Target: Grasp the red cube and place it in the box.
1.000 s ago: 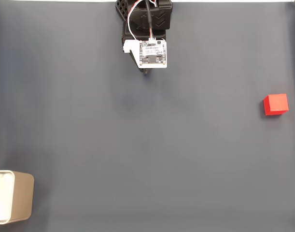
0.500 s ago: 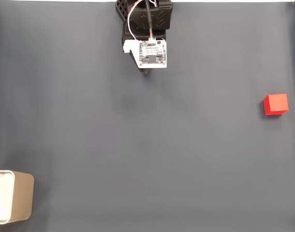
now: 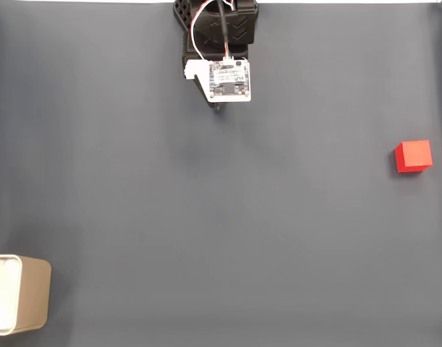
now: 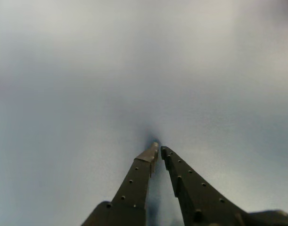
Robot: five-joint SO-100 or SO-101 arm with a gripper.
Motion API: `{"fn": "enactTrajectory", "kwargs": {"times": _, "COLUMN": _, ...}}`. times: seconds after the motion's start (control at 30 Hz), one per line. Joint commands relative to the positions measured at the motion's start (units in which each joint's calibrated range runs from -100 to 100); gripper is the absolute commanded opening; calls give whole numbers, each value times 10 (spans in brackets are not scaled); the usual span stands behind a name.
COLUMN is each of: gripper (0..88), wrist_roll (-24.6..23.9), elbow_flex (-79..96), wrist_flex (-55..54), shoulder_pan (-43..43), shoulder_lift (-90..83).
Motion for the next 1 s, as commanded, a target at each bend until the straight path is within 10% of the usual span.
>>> {"fn": "enactTrajectory", "kwargs": {"times": 0.0, "gripper": 0, "wrist_roll": 8, "elbow_flex": 3, "wrist_flex": -93, "shoulder_pan": 12, "shoulder_lift": 1}}
{"fn": "enactTrajectory", "kwargs": {"times": 0.33, "gripper": 0, "wrist_roll": -3, "elbow_flex": -151, "wrist_flex": -425, "shoulder_pan": 18, "shoulder_lift": 103}}
{"fn": "enactTrajectory", "kwargs": {"times": 0.97, "gripper": 0, "wrist_roll": -7, "elbow_flex": -576, "wrist_flex": -318, "shoulder_pan": 4, "shoulder_lift": 382}}
